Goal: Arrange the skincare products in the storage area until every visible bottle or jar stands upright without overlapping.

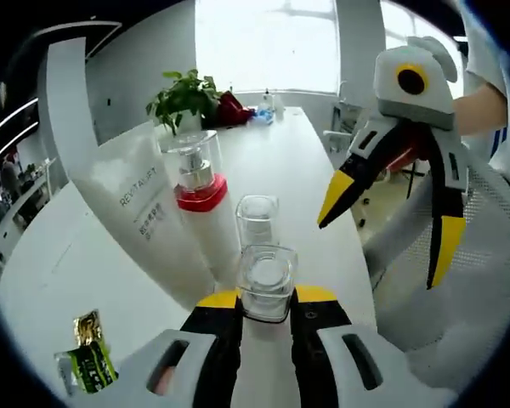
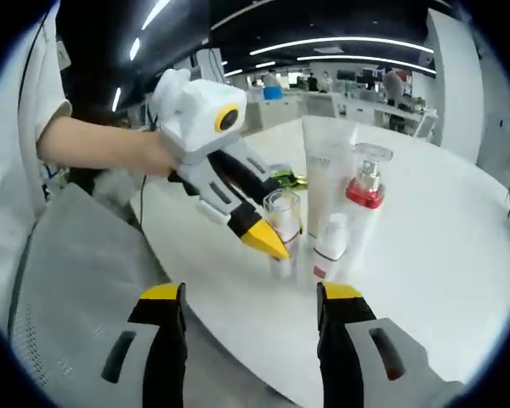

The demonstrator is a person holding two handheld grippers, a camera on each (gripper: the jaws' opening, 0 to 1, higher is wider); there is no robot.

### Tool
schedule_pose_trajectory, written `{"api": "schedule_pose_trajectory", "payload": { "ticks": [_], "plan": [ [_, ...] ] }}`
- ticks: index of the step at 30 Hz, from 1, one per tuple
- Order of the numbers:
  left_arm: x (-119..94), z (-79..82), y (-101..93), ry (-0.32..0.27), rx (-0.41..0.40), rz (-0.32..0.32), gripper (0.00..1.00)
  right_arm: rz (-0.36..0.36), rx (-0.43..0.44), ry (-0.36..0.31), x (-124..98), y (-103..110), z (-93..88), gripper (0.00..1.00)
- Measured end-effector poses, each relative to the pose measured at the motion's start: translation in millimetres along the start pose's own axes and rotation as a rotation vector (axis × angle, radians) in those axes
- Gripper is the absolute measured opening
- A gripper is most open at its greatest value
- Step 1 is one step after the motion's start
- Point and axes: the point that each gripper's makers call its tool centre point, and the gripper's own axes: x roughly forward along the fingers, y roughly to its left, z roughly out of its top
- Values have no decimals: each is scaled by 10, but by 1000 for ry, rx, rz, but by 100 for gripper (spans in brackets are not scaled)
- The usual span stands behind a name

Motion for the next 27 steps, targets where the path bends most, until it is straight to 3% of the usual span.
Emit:
{"api": "schedule_pose_trajectory", "payload": {
  "ticks": [9, 27],
  "plan": [
    [27, 73, 47, -57, -35, 17, 22, -33, 3, 2, 18, -56, -8, 69],
    [118, 146, 31, -81, -43, 3, 23, -32, 31, -11, 32, -71, -5, 72]
  ]
}}
